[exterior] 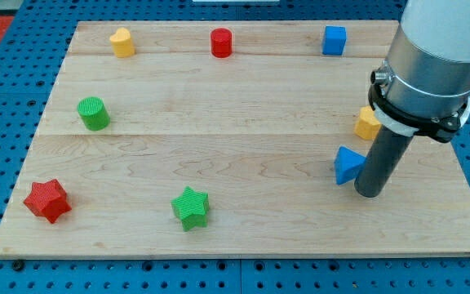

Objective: Point your arm to yellow hexagon

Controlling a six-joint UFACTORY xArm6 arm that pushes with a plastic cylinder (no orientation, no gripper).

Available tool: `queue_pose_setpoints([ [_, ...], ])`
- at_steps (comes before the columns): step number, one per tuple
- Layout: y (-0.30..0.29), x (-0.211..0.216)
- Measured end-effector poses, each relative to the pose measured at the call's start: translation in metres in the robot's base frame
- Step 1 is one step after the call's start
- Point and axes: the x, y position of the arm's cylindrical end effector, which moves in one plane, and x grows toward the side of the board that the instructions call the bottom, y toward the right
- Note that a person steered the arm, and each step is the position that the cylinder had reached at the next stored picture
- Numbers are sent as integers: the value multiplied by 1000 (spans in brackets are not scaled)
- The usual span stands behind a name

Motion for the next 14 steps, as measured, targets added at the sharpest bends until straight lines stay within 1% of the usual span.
queue_pose_setpoints([
  [1,26,8],
  [2,26,8],
  [3,24,-26],
  [4,73,-21],
  [5,85,-66],
  [6,87,-97],
  [7,87,-110],
  [9,86,-121],
  [14,92,-130],
])
